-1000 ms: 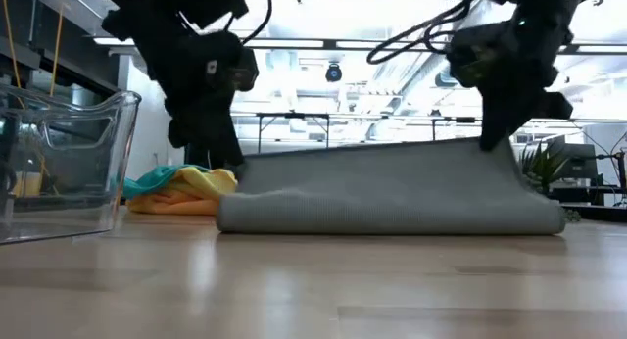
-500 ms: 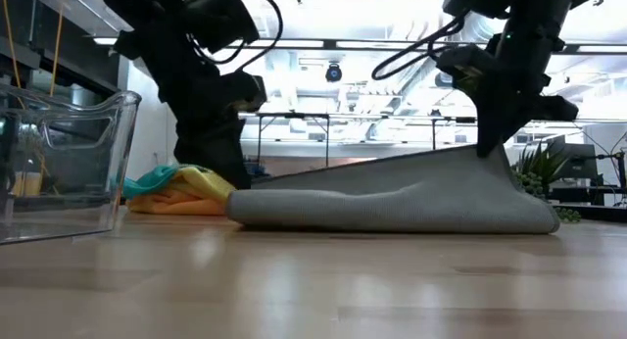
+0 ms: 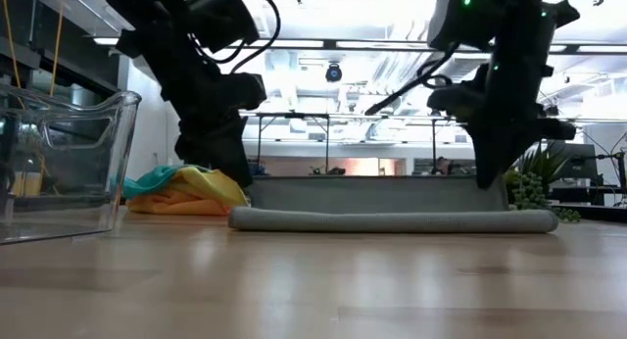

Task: Fold microfiber towels
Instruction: Fold the gray microfiber cloth

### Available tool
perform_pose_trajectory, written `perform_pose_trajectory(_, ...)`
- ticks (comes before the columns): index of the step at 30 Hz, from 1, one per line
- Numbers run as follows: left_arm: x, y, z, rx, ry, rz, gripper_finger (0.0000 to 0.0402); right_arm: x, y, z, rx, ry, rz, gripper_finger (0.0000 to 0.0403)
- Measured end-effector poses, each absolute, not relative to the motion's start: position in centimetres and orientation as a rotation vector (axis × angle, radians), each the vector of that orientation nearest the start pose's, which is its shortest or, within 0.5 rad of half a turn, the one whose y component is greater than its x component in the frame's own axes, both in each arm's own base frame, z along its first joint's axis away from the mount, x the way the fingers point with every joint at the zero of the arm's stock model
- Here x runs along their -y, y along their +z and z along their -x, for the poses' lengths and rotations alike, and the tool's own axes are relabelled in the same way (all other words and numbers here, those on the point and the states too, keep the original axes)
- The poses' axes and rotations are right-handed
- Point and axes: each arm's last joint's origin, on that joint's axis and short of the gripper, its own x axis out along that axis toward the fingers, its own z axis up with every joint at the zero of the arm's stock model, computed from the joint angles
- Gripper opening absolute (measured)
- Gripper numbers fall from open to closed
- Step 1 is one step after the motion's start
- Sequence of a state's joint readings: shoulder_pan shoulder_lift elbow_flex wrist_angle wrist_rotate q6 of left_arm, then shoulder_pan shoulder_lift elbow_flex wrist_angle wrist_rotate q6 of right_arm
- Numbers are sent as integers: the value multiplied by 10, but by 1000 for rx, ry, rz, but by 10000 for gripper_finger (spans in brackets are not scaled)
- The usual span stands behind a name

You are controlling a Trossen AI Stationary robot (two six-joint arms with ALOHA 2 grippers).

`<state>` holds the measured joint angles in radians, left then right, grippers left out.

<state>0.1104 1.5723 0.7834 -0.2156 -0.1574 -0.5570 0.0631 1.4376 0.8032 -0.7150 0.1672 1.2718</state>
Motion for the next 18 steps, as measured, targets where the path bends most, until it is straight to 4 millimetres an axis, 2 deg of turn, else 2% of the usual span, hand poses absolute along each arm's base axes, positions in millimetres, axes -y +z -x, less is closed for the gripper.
perform_pose_trajectory(6,-36,154,-284,-916,529,479,0,-10,166,-245,-1065,-918,-917,0)
perform_pose_trajectory(14,-37,155,-284,-910,549,439,0,-9,166,-245,-1037,-937,-897,0)
perform_pose_trajectory(18,-38,155,-284,-900,577,433,10,-9,167,-245,-1025,-946,-884,18)
